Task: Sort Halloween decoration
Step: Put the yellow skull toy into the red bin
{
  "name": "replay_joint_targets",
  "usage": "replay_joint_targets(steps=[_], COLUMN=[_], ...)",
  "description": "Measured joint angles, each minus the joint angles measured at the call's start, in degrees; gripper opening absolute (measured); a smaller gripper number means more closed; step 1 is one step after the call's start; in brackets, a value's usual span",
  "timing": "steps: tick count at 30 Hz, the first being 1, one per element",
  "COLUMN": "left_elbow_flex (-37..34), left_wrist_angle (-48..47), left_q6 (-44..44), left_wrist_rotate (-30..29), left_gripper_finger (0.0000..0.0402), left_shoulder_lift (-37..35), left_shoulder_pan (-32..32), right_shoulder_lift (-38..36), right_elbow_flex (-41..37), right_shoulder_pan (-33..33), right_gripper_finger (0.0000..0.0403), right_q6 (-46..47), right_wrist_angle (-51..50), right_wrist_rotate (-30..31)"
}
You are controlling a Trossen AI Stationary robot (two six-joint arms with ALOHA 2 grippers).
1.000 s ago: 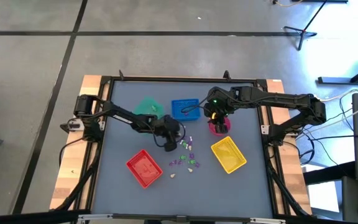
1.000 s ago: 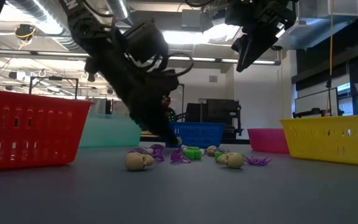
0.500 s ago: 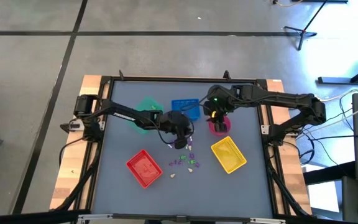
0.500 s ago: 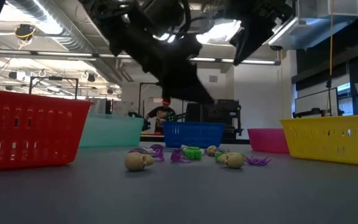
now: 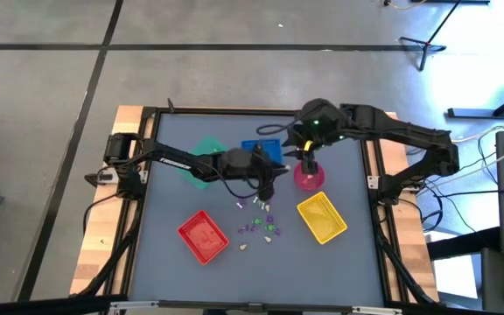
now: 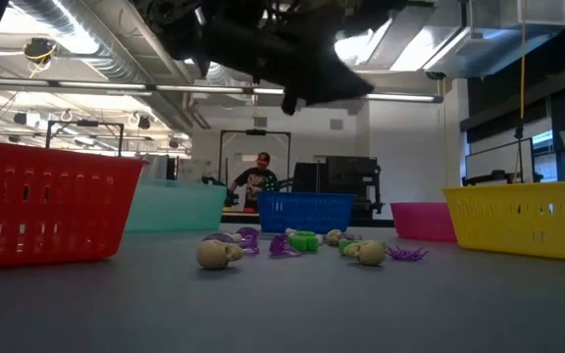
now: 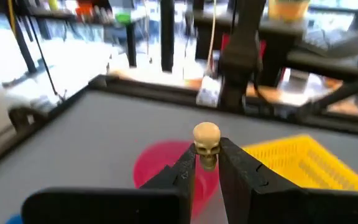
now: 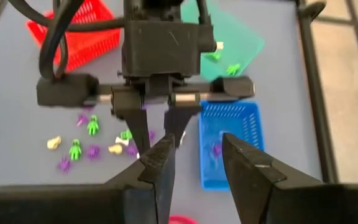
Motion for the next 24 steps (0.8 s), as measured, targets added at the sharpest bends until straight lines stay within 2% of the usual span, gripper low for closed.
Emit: replay_joint_targets(steps=[7, 10, 16, 24], left_elbow_flex=[0.1, 1.4, 8.2, 16.8], left_wrist_angle=[9.4, 10.1, 10.1, 9.7], left_q6=[0.8, 0.8, 0.9, 6.4], left_wrist_rotate=[-1.5, -1.8, -1.9, -1.9], left_gripper_finger=[0.0040, 0.0040, 0.0040, 0.0040], left_shoulder_lift=[2.2, 5.1, 13.5, 22.9], left_shoulder_pan=[0.0, 0.0, 0.0, 0.2], right_shoulder_lift=[0.0, 0.0, 0.0, 0.0], right_elbow_flex=[4.3, 5.1, 5.2, 5.2], right_shoulder_pan=[0.0, 0.0, 0.0, 0.0], right_gripper_finger=[0.0131, 0.0131, 0.0131, 0.0131], right_q6=[-0.5, -0.6, -0.5, -0.5], right_wrist_angle=[0.1, 0.0, 0.0, 0.0], right_wrist_rotate=[0.0, 0.0, 0.1, 0.0])
